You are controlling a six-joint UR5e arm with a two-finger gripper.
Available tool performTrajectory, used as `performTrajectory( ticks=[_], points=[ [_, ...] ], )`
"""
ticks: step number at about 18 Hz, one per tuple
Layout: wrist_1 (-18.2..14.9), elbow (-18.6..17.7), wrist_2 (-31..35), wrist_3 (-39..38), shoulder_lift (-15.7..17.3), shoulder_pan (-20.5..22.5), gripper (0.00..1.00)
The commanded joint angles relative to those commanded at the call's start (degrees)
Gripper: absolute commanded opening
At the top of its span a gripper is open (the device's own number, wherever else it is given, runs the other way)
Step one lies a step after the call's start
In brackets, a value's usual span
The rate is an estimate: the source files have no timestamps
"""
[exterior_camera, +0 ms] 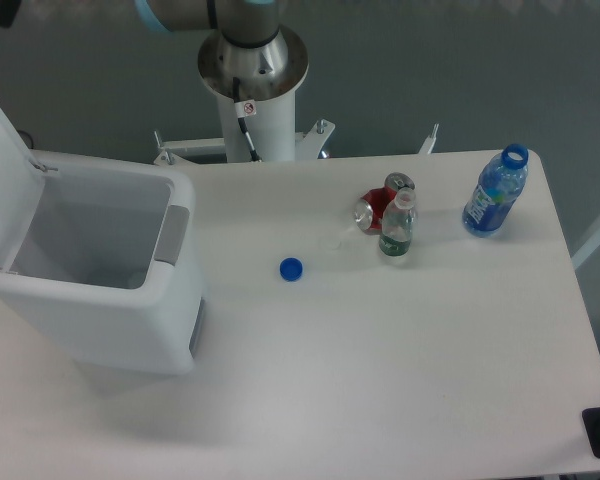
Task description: Close the trash can
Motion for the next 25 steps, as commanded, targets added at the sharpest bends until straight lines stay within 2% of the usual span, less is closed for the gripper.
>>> performTrajectory(
  ticks=[10,17,25],
  points=[
    [0.53,0.09,0.0,0.0,-0.7,-3.43,1.0],
    [1.76,0.18,0.0,0.17,-4.3,-6.77,1.0],
    [2.46,0.26,0.09,0.18,-6.85,-8.7,1.0]
  ],
)
